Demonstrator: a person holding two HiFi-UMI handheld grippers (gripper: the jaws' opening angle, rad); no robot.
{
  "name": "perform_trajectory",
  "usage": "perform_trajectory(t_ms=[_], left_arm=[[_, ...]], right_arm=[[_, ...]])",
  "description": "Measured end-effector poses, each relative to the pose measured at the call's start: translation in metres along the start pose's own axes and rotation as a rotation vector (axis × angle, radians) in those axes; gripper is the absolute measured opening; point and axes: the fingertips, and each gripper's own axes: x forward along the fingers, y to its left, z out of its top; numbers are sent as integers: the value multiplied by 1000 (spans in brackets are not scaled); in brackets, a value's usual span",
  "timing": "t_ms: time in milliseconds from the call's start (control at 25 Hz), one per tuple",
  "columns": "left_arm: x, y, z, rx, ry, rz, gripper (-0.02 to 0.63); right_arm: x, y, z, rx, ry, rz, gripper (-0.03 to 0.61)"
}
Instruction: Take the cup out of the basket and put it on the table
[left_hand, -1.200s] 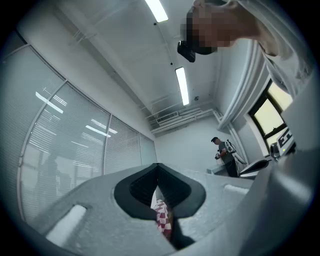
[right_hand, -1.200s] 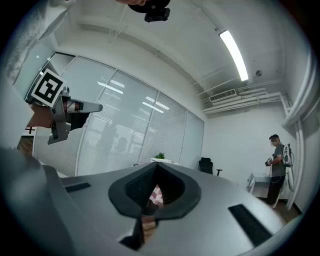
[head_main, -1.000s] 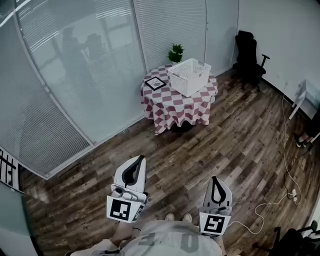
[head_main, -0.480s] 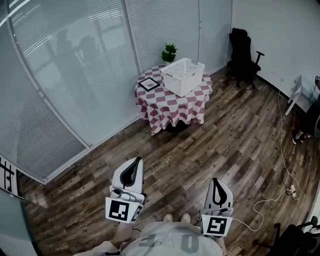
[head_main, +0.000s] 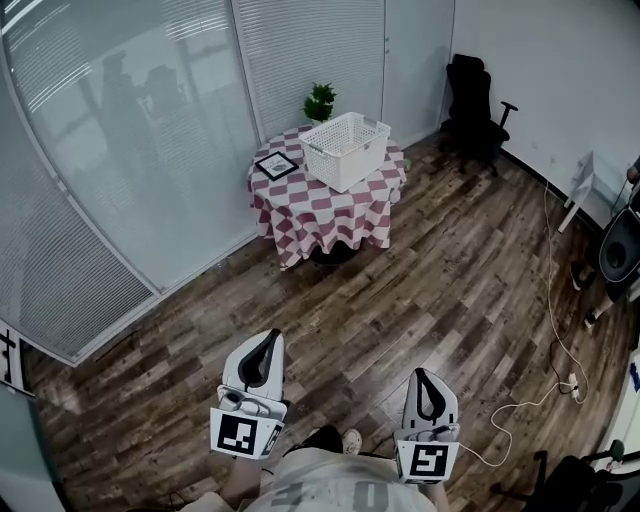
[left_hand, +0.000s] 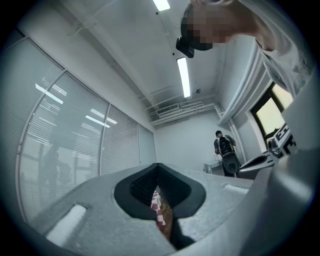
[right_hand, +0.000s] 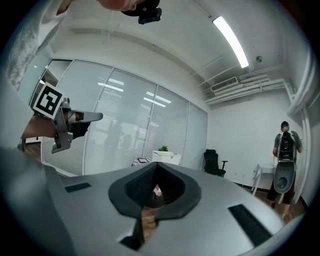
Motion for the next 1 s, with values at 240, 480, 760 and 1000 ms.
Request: perform_trajectory(t_ms=[240,480,760,1000], left_arm=[[13,-5,-4,0,0,3,3],[52,17,-37,9,54,-17,3],[122,63,-58,43,61,-62,3],[167,112,-54,-11,-20,-42,3]], right_arm=[[29,7,-4,-10,-25,68,6],[85,12,-6,0,-2,104,6],[168,-3,27,-17,-45,61,6],[222,6,33,63,-25,67,6]])
